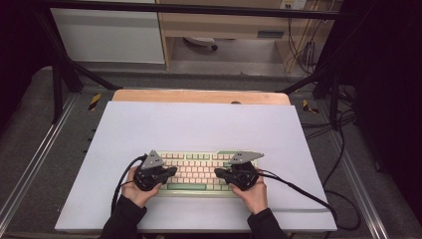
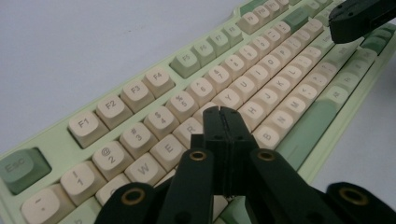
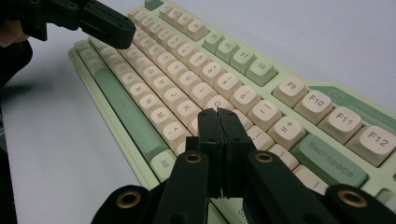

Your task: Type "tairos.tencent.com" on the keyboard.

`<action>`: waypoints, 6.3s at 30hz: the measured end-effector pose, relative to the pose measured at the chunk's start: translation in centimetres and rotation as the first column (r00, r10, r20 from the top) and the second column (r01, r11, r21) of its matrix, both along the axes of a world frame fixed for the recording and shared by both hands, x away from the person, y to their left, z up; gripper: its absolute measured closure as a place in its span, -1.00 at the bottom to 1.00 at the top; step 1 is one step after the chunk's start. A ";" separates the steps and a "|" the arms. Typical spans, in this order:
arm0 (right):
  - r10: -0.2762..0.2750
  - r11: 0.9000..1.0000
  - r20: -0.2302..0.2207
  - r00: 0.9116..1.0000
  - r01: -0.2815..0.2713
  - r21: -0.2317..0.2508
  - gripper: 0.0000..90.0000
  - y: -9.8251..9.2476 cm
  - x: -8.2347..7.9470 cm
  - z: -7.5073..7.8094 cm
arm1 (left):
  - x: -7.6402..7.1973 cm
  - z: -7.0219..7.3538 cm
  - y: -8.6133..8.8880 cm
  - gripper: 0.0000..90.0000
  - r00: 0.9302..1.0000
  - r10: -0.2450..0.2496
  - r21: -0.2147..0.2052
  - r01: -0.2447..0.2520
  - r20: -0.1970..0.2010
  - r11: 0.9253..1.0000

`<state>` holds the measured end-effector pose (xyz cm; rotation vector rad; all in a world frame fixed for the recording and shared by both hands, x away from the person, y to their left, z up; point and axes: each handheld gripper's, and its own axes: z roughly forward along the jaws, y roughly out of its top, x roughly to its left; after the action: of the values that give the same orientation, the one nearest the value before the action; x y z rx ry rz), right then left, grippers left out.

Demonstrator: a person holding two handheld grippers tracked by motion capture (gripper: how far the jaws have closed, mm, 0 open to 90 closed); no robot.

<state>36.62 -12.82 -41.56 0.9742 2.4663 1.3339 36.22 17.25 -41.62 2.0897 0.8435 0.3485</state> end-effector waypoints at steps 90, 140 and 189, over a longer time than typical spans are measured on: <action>0.030 0.999 -0.026 0.999 -0.030 -0.025 0.99 1.5 -0.2 -1.2 | -1.5 -0.5 4.2 0.99 0.999 0.039 -0.038 -0.039 -0.010 0.999; 0.005 1.000 -0.001 1.000 -0.005 -0.006 1.00 -1.0 -0.2 0.0 | -1.4 -0.8 1.2 0.98 1.000 -0.013 -0.021 0.013 -0.018 1.000; -0.002 1.000 0.008 1.000 0.002 -0.002 1.00 -0.9 -0.2 0.3 | -1.7 -0.4 3.2 1.00 1.000 0.004 -0.061 -0.005 -0.013 0.998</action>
<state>36.45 -13.74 -41.22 0.9686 2.4602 1.3321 34.54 20.48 -42.06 2.0361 0.8566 0.3083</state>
